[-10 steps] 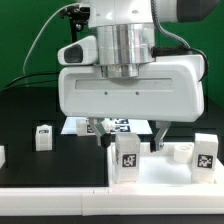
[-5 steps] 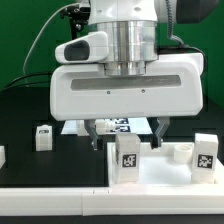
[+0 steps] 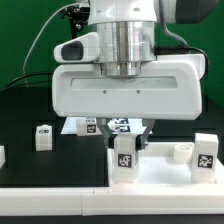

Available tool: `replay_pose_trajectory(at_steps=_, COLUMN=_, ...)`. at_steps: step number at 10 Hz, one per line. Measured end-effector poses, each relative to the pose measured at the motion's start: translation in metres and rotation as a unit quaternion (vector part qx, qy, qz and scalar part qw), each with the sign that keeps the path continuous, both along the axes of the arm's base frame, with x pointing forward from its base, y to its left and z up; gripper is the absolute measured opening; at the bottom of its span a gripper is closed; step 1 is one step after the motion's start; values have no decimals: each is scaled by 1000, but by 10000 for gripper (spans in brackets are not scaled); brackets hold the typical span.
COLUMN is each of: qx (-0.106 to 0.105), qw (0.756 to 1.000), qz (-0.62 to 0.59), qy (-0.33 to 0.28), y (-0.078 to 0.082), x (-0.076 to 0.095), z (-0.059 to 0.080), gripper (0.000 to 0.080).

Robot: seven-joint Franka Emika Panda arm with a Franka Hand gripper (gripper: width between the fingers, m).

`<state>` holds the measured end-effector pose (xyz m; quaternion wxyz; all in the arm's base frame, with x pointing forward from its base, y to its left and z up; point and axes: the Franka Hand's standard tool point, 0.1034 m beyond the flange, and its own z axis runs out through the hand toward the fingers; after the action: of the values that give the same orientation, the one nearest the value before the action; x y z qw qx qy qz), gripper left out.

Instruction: Assemble square table

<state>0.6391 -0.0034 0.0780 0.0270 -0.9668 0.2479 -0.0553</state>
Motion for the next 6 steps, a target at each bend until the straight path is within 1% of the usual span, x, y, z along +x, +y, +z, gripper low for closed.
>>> replay_pose_trajectory(at_steps=1, qx=7, qw=999, qz=-51, qy=3, y=-2, x=0, z=-1, gripper=284)
replay_pose_trajectory(at_steps=3, qx=25, qw=978, qz=-205, qy=11, y=-4, x=0, z=-1, gripper=285)
replay_pose_trajectory(at_steps=4, qx=38, qw=953, qz=-300, qy=15, y=-4, x=-2, z=-1, gripper=285)
replay_pose_trajectory(at_steps=5, qx=49, qw=920, qz=-389, qy=19, y=-1, x=-4, z=-2, gripper=285)
replay_pose_trajectory(at_steps=6, qx=54, qw=902, qz=-427, qy=20, y=-1, x=-4, z=-2, gripper=285)
